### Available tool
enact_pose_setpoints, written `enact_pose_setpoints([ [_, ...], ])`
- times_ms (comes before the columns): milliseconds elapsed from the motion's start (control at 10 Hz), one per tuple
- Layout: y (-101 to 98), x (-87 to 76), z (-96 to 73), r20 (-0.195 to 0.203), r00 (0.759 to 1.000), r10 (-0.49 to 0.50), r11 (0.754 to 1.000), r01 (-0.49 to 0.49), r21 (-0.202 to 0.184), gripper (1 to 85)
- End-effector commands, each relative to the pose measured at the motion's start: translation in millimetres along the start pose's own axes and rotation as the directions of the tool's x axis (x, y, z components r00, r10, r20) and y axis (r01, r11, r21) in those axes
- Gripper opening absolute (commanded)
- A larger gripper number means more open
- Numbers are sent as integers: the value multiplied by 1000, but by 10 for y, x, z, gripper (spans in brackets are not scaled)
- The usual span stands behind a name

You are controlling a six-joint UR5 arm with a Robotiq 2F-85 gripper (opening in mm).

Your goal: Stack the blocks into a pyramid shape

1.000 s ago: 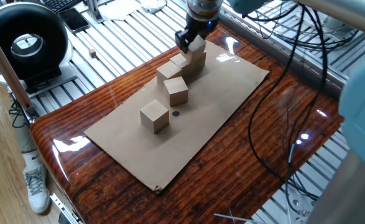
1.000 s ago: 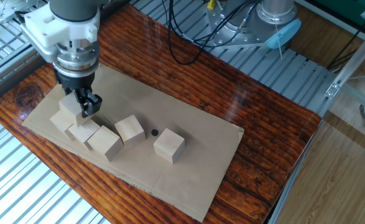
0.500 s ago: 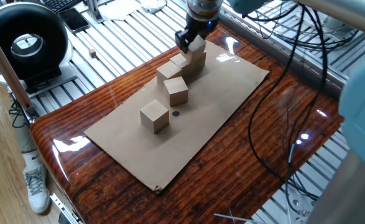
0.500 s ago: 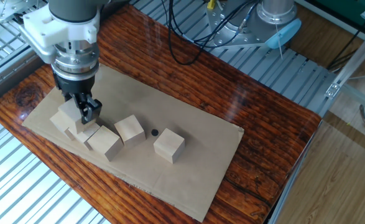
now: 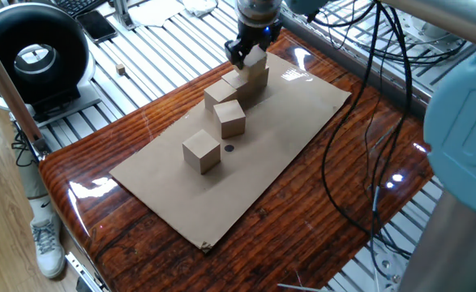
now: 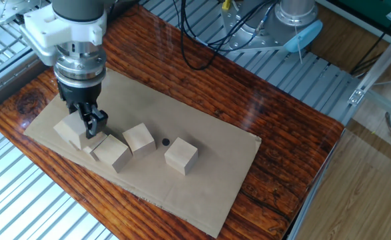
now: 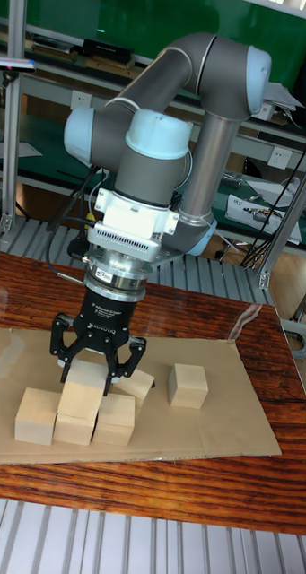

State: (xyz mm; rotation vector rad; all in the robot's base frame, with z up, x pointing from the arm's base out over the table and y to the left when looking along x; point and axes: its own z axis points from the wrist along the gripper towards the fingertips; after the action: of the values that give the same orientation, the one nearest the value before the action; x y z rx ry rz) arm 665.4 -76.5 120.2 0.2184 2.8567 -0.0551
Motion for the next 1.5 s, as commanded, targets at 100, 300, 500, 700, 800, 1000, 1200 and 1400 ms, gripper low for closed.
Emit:
enact_pose_setpoints([
  [100, -36, -131, -65, -46, 999, -5, 1000, 4, -28, 7],
  [300, -132, 106, -78, -140, 989, -46, 999, 47, 3, 7],
  [500, -254, 245, -101, -197, 977, -76, 996, 86, 40, 7],
  [700, -303, 225, -100, -192, 977, -90, 993, 103, 55, 7],
  [800, -276, 164, -76, -172, 981, -88, 994, 97, 45, 7],
  [1000, -302, 55, 0, -149, 981, -123, 990, 132, 52, 7],
  [1200, -331, 0, 91, -139, 977, -164, 984, 173, 50, 7],
  [1400, -382, 15, 154, -137, 966, -217, 974, 224, 41, 7],
])
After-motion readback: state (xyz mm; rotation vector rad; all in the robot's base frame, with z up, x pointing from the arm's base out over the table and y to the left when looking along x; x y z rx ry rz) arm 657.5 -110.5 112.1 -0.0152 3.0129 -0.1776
